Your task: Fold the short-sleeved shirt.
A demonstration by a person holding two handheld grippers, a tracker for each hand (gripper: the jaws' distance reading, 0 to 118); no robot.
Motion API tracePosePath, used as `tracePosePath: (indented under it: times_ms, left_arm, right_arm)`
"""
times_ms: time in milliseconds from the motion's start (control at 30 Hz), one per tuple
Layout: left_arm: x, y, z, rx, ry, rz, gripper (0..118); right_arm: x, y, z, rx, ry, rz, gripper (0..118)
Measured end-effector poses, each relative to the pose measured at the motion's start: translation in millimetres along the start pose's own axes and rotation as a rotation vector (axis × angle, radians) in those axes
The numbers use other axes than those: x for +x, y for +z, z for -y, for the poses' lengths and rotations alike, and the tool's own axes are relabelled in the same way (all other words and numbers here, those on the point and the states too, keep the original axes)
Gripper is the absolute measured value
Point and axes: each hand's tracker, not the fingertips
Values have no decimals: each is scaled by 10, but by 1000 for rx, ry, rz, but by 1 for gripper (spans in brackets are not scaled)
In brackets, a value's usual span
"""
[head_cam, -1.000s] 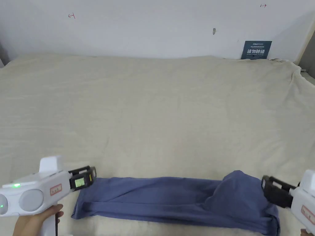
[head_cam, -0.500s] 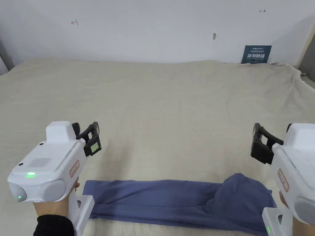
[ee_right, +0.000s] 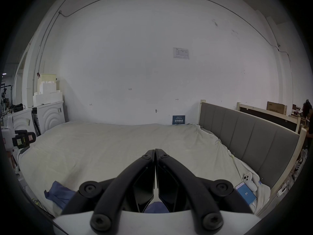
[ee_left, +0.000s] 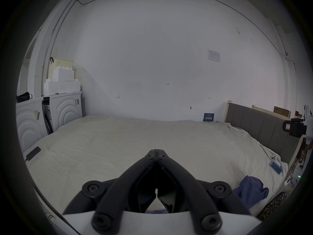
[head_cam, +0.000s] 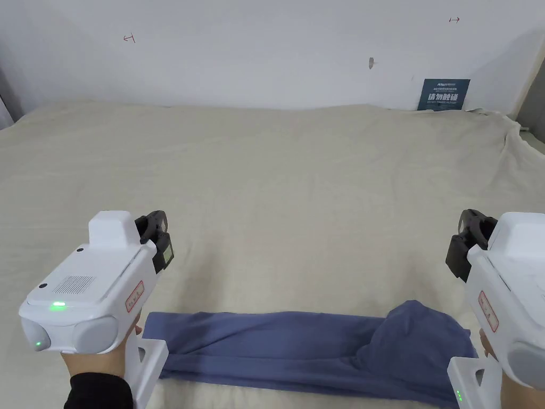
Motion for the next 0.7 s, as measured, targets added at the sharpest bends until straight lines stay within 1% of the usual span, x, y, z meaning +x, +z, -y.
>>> tracePosePath:
  times_ms: [67,167,400,467,533,633,700]
  left_arm:
    - [-56,-22,5,-27,29,23,0]
    - [-222,-85,8,-96,111,72,0]
    - [-828,-187,126,-282,361,235,0]
    - [-999,-230,206,-344,399,259,0]
    - [-1157,-276,305,-444,431,287,0]
    - [-1363,-335,505,-541,481,275,10]
    - [-1473,-385,629,-601,507,276,26]
  right_arm:
    - [-11,-6,1,-6,0,-3,0]
    - [-11,-16,11,-12,1,-8,0]
    - [-26,-49,23,-34,-3,-6,0]
    - [-23,-85,29,-46,-13,-16,0]
    - [-43,-110,31,-50,-11,-17,0]
    - [-69,-151,42,-59,-5,-22,0]
    - [-110,-175,56,-67,-6,-27,0]
